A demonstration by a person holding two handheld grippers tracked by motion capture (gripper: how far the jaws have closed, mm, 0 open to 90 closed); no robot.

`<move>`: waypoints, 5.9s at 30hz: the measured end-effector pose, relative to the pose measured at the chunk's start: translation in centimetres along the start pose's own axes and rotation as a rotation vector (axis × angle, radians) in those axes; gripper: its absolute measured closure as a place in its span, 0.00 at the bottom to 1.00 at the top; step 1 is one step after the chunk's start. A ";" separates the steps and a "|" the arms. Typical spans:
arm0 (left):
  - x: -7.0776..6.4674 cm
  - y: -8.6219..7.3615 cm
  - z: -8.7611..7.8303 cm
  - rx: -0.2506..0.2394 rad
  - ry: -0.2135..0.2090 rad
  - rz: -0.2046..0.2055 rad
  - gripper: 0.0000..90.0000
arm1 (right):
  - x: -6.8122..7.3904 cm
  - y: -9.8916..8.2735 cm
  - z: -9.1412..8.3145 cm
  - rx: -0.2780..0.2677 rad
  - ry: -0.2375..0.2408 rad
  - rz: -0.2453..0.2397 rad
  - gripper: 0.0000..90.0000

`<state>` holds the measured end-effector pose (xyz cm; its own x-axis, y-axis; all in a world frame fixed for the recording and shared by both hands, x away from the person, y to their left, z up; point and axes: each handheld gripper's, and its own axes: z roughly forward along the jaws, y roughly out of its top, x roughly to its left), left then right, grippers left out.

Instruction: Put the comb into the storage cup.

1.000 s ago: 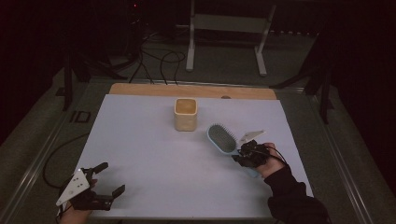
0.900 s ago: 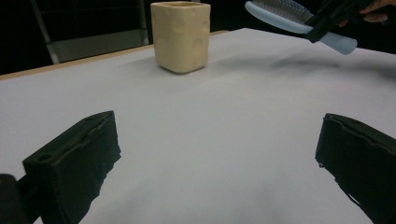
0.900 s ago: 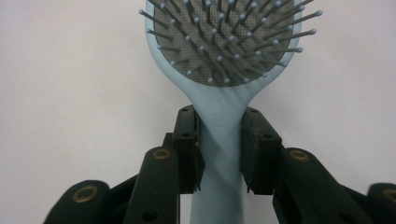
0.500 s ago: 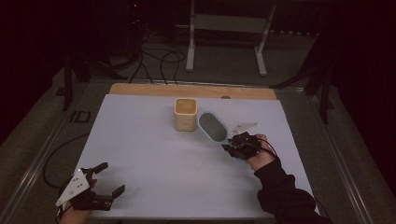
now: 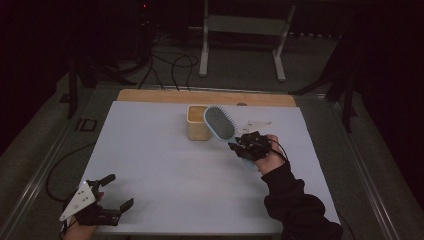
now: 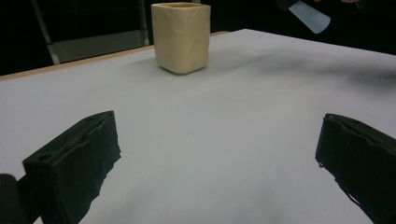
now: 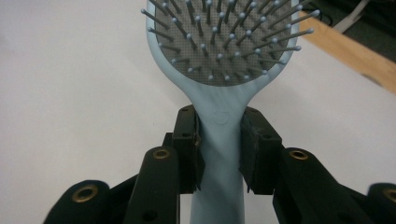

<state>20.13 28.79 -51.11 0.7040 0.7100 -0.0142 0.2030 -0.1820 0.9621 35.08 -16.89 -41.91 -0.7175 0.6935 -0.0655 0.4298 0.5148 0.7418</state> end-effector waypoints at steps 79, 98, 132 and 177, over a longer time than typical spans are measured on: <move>0.1 -0.1 -0.5 -0.017 -0.001 -0.007 0.00 | -0.6 13.9 7.9 -0.384 -0.074 0.143 0.78; 0.1 -0.1 -0.6 -0.022 -0.004 -0.013 0.00 | -0.8 16.3 9.8 -0.467 -0.083 0.193 0.78; 0.2 -0.2 -0.6 -0.019 -0.007 -0.014 0.00 | -1.2 11.5 13.7 -0.476 -0.066 0.192 0.78; 0.2 -0.3 -0.4 -0.012 0.002 -0.018 0.00 | -1.2 7.3 13.6 -0.453 0.044 0.081 0.14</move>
<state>19.94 29.28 -51.27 0.6988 0.7146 -0.0308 0.2075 -0.1613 0.9648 46.56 -7.14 -45.55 -0.7184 0.6951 0.0255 0.2092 0.1810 0.9610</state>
